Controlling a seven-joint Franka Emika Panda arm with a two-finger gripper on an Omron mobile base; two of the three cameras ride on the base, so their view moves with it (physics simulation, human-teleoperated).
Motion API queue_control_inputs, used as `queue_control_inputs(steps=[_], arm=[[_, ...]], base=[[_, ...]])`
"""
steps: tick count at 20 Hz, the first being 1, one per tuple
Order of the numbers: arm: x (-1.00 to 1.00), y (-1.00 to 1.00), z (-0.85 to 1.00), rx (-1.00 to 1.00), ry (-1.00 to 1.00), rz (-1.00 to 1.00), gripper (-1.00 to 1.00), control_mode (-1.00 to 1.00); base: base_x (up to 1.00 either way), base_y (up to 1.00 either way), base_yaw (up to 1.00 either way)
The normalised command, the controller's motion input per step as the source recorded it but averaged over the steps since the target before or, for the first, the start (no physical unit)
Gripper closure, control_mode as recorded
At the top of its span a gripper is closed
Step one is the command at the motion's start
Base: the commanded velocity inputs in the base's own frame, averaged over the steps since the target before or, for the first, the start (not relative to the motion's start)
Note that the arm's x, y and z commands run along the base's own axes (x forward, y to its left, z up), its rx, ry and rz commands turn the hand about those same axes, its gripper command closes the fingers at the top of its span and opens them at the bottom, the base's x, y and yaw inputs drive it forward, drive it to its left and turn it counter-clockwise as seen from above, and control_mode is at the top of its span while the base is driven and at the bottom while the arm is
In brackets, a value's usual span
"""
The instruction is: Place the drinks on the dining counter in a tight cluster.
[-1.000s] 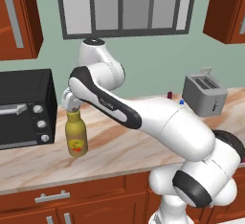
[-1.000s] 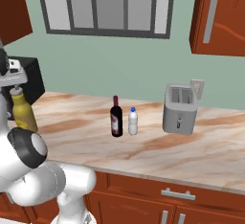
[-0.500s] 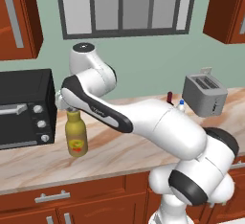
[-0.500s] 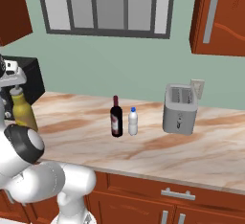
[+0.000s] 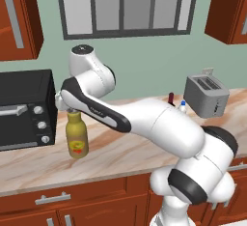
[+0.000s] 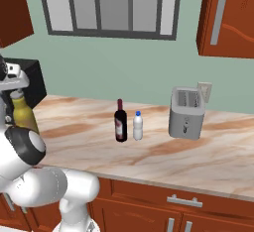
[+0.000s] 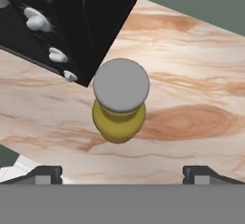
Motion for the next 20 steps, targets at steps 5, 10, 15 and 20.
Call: queue_control_inputs(steps=[5, 10, 15, 20], arm=[[0.21, 0.04, -0.13, 0.01, 0.0, 0.0, -1.0, -1.0], [0.18, 0.1, -0.08, 0.02, 0.0, 0.0, -1.0, -1.0], [0.1, 0.18, -0.01, 0.02, 0.12, -0.01, -1.0, -1.0], [0.16, 0.17, -0.03, 0.0, 0.15, -0.03, -1.0, -1.0]], base=[[0.0, 0.0, 0.0], [0.0, 0.0, 0.0], [0.0, 0.0, 0.0], [0.0, 0.0, 0.0]])
